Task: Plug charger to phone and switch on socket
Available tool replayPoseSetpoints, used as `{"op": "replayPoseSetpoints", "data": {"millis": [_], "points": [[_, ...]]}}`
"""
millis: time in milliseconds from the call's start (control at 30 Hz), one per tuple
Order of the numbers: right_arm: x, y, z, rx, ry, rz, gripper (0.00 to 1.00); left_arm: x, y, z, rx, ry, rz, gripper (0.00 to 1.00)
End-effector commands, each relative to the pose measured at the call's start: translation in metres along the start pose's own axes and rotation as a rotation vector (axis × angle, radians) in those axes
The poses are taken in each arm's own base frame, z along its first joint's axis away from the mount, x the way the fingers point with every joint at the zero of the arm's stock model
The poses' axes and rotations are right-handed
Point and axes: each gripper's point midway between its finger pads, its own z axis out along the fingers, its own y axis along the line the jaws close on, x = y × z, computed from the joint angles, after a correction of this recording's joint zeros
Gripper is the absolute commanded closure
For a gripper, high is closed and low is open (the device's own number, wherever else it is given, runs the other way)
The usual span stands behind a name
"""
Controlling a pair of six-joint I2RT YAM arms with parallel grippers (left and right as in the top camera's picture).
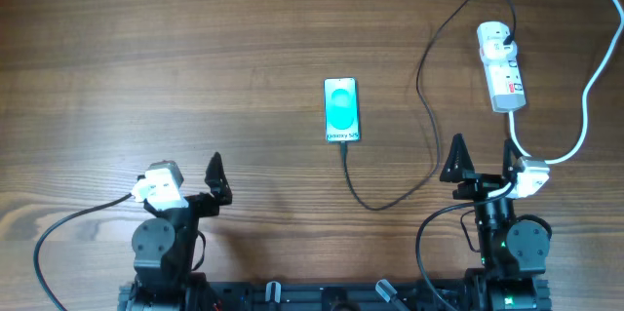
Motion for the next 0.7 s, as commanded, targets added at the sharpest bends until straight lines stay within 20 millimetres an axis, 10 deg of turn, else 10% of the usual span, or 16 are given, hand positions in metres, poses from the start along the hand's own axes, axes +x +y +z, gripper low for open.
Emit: {"op": "replayPoseSetpoints", "data": {"millis": [0,667], "points": [[-0.004,0.002,-0.001,-0.012,-0.015,-0.018,0.00,-0.011,-0.006,0.006,0.048,-0.099,0.066,0.00],[-0.004,0.002,-0.001,-0.012,-0.015,-0.018,0.00,-0.009,-0.027,0.008,0.173,-0.132,0.146,0.00]]}}
